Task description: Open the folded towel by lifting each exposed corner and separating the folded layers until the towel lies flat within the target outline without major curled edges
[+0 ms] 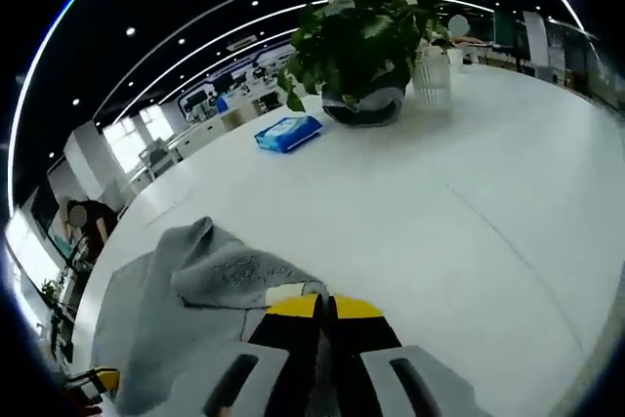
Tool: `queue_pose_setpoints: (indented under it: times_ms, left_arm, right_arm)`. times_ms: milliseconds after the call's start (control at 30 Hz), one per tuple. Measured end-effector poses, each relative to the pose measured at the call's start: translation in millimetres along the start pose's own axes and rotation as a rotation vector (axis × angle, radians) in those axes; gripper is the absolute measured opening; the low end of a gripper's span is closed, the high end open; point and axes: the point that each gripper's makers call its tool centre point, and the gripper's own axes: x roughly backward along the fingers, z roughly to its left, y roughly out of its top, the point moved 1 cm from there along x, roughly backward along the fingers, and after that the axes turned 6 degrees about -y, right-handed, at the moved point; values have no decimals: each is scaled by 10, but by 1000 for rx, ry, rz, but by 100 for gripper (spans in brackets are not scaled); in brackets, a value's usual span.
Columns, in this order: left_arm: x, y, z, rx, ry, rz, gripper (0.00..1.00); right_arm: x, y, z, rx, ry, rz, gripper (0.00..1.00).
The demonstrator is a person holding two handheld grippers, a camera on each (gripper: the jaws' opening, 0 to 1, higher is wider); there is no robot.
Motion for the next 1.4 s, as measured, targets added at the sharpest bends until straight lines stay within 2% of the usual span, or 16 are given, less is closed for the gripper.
queue_pose_setpoints:
  times_ms: [100, 367, 467, 633, 800, 900, 1033, 1167, 1267, 1333, 1400]
  left_arm:
    - [6, -2, 19, 8, 9, 3, 5]
    - [35, -4, 108, 28, 46, -1, 5]
    - [51, -5, 141, 34, 61, -2, 5]
    - [109, -11, 257, 36, 120, 1, 6]
    - [175, -32, 382, 73, 178, 0, 8]
    - [226, -50, 465, 88, 220, -4, 9]
    - [255, -54, 487, 89, 236, -1, 11]
    - [284, -55, 531, 77, 263, -1, 14]
    - [317, -68, 573, 158, 275, -18, 15]
    - [313, -62, 566, 151, 272, -17, 15]
    - [290, -53, 527, 135, 263, -8, 16]
  right_arm:
    - [10, 58, -73, 33, -41, -29, 0]
    - [18, 83, -158, 28, -71, -37, 0]
    - [39, 113, -222, 50, -104, -51, 0]
    - [60, 154, -280, 58, -131, -71, 0]
    - [64, 152, -345, 62, -156, -68, 1]
    - [84, 174, -435, 65, -198, -79, 1]
    - [80, 153, -496, 54, -217, -68, 2]
    - [130, 161, -594, 70, -271, -75, 2]
    - [155, 177, -673, 83, -311, -84, 3]
    - [171, 207, -676, 55, -311, -106, 5]
    - [168, 317, -513, 21, -233, -164, 6]
